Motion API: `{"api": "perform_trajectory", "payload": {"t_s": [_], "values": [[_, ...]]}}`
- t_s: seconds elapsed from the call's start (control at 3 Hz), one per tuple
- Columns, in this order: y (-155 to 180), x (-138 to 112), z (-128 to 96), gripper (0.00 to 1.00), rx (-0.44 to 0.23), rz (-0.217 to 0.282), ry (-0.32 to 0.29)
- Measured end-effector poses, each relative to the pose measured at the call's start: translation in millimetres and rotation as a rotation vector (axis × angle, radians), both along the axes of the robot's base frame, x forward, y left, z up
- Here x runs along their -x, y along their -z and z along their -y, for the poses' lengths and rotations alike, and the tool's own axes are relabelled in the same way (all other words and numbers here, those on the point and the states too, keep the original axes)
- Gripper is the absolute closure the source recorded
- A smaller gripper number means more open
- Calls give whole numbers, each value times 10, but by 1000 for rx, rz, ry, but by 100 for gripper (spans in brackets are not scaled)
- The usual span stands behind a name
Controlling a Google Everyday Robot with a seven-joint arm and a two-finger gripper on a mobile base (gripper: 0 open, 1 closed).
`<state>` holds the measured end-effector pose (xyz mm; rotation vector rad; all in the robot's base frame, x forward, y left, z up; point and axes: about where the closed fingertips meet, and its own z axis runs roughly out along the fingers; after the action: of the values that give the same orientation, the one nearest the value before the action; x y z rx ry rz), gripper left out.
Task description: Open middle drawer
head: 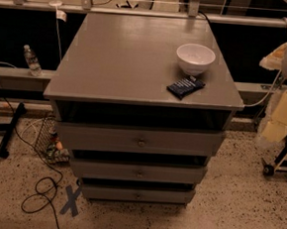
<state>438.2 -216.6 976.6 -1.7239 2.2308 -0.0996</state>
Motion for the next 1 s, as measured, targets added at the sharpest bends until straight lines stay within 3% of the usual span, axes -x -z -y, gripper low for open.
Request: {"api": "perform_trajectory", "payload": {"t_s": [0.67,1.0], "values": [[58,58,-53,0,3,-4,-22],[573,298,-222,0,11,-61,-90]]}}
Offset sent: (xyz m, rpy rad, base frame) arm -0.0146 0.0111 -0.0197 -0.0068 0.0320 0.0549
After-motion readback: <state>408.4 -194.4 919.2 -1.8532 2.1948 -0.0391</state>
